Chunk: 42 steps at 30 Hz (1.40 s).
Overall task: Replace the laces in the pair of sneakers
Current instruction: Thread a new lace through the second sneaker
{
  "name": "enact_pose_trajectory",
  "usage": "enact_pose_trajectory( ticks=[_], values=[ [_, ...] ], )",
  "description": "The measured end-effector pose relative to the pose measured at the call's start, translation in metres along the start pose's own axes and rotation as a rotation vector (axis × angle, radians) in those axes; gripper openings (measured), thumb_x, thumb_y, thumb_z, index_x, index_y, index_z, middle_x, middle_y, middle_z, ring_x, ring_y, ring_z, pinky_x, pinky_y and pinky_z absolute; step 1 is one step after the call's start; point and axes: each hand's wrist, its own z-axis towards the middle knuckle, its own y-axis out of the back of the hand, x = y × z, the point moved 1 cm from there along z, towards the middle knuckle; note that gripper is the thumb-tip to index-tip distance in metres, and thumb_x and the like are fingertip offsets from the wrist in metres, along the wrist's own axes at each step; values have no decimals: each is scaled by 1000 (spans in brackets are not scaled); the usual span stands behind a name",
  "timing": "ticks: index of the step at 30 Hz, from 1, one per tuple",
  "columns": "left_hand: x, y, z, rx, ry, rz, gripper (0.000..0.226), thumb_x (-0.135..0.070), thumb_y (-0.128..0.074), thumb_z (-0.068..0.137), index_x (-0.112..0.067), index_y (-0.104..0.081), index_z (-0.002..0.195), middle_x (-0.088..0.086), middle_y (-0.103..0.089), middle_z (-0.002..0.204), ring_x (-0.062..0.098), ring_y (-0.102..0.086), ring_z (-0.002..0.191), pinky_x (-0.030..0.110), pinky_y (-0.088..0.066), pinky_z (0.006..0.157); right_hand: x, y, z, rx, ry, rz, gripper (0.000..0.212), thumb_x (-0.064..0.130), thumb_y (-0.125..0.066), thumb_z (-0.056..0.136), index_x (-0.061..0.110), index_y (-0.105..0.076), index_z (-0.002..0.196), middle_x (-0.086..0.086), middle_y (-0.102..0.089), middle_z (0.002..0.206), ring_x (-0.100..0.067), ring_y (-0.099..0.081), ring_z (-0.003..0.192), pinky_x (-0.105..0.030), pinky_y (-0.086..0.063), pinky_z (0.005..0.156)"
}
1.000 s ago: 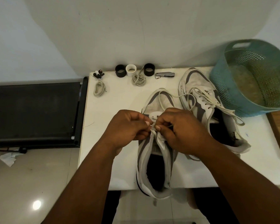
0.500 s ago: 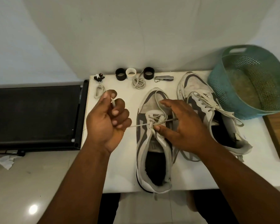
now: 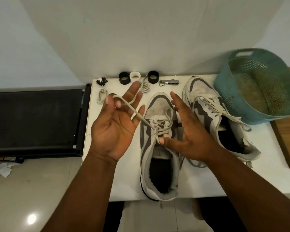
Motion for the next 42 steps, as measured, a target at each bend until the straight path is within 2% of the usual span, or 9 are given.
enact_pose_trajectory(
  ticks=[4, 7, 10, 14, 18, 30, 34, 38, 42],
  values=[
    [-15, -5, -1, -160, 47, 318, 29, -44, -53, 98, -29, -67, 77, -3, -58, 68, 7, -48, 52, 20, -39, 50, 4, 1, 1, 21, -50, -16, 122, 50, -86, 70, 61, 5, 150, 25, -23, 157, 14, -21, 137, -19, -24, 111],
    [-15, 8, -2, -129, 21, 1392, 12, -37, -68, 95, -35, -74, 85, -8, -73, 83, -4, -63, 75, 16, -46, 66, 5, 0, 1, 28, -57, -34, 120, 60, -77, 62, 61, 5, 150, 19, -22, 162, 2, -23, 143, -37, -34, 117],
    [-7, 18, -7, 65, 280, 1784, 24, -54, -70, 89, -32, -71, 82, -16, -70, 77, 0, -63, 73, 29, -52, 69, 5, 0, 3, 13, -58, -81, 121, 62, -72, 59, 54, 2, 155, 17, -23, 163, -7, -24, 149, -46, -33, 119],
    [-9, 9, -5, 130, 282, 1517, 41, -48, -74, 90, -17, -63, 65, -6, -48, 54, 6, -41, 51, 25, -35, 54, 3, -1, 2, 12, -68, -109, 121, 57, -78, 64, 50, -1, 157, 14, -26, 161, -10, -26, 147, -43, -31, 120],
    [-19, 6, -3, -283, -79, 784, 30, -35, -75, 91, -23, -67, 65, 3, -44, 60, 10, -33, 55, 22, -30, 51, -1, -3, 3, 7, -74, -119, 116, 62, -75, 67, 51, -2, 156, 15, -27, 161, -9, -26, 147, -42, -29, 121],
    [-8, 18, 1, -458, -455, 1407, 13, -41, -59, 101, -40, -72, 102, -17, -51, 126, -13, -50, 119, 5, -41, 91, -3, -3, 2, 30, -67, -129, 101, 50, -77, 78, 42, -17, 159, 11, -31, 160, -6, -25, 147, -35, -27, 121],
    [-4, 8, 2, -239, -336, 1337, 16, -44, -58, 100, -41, -74, 99, -21, -63, 105, 5, -61, 108, 32, -48, 97, 9, 4, 0, -154, 44, 16, 74, 31, -63, 86, 29, -37, 155, 9, -44, 152, -5, -37, 142, -36, -35, 117],
    [12, -9, 0, 110, -267, 1407, 26, -38, -56, 101, -27, -78, 97, -11, -72, 85, 8, -59, 86, 25, -41, 84, 29, -3, 3, -73, 165, -7, 61, 28, -56, 95, 28, -39, 154, 7, -44, 155, -11, -35, 146, -39, -33, 117],
    [9, -8, 0, 69, -202, 1211, 19, -33, -61, 99, -30, -78, 91, -16, -74, 83, 2, -63, 83, 18, -46, 80, 30, -8, 3, -34, 114, 120, 21, 24, -58, 102, 23, -67, 121, 7, -71, 99, -10, -66, 92, -37, -55, 79]
  ],
)
